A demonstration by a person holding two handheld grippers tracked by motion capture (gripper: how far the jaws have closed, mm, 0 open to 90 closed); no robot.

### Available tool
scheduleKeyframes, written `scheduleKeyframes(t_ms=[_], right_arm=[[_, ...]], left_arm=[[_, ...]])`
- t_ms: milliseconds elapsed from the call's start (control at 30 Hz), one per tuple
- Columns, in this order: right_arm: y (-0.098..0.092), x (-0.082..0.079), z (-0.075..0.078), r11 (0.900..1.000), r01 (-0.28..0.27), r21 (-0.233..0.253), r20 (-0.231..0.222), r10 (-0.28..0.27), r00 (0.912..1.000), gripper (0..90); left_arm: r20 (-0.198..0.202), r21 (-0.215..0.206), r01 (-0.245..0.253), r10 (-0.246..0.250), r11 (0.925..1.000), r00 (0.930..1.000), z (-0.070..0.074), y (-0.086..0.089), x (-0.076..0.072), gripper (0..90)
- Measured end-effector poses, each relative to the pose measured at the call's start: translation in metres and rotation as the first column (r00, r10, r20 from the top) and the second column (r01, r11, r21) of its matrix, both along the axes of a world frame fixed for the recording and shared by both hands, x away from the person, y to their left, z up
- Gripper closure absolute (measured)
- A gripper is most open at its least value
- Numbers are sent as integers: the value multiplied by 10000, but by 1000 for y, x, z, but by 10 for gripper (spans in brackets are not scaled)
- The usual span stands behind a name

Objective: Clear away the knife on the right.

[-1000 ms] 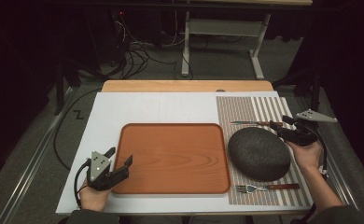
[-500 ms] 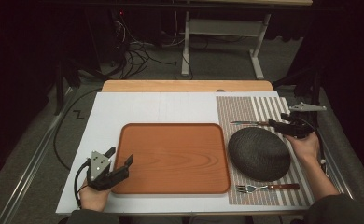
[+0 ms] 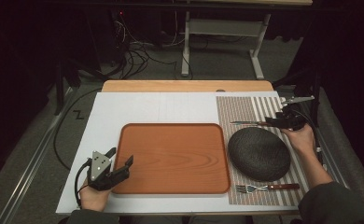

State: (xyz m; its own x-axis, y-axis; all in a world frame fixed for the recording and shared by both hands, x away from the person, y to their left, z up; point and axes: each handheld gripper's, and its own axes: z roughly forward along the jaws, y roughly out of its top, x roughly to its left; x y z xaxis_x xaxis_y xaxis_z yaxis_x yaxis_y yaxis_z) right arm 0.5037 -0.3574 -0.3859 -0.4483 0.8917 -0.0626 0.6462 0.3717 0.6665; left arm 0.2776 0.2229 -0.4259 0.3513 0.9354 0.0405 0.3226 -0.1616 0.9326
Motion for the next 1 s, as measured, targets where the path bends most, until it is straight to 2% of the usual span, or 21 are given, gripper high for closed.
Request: scheduleKeyframes(t_ms=[33, 67, 300, 367, 467, 533, 1000], right_arm=[[0, 0, 0, 10000, 0, 0, 0, 0, 10000, 464], [0, 4, -3, 10000, 9, -47, -258, -10, 9997, 466], [1, 11, -10, 9997, 32, -234, -540, -44, 9985, 468], [4, 14, -12, 9986, -20, -531, -566, -10, 9984, 486], [4, 16, -14, 9987, -89, -506, -715, 52, 9974, 494], [5, 20, -16, 9985, -147, -523, -1061, 90, 9943, 481], [5, 28, -22, 9977, -115, -665, -1701, 0, 9854, 453]], left_arm=[[0, 0, 0, 0, 10000, 10000, 0, 0, 0, 325], [3, 6, 3, -3, 10000, 10000, 0, 0, 0, 325], [-1, -1, 14, -14, 10000, 10000, 0, 0, 0, 325], [6, -12, 3, -3, 10000, 10000, 0, 0, 0, 325], [36, 1, 1, -1, 10000, 10000, 0, 0, -1, 328], [35, -7, 5, -5, 10000, 10000, 0, -1, -1, 330], [14, 21, -5, 5, 10000, 10000, 0, -1, -1, 330]])
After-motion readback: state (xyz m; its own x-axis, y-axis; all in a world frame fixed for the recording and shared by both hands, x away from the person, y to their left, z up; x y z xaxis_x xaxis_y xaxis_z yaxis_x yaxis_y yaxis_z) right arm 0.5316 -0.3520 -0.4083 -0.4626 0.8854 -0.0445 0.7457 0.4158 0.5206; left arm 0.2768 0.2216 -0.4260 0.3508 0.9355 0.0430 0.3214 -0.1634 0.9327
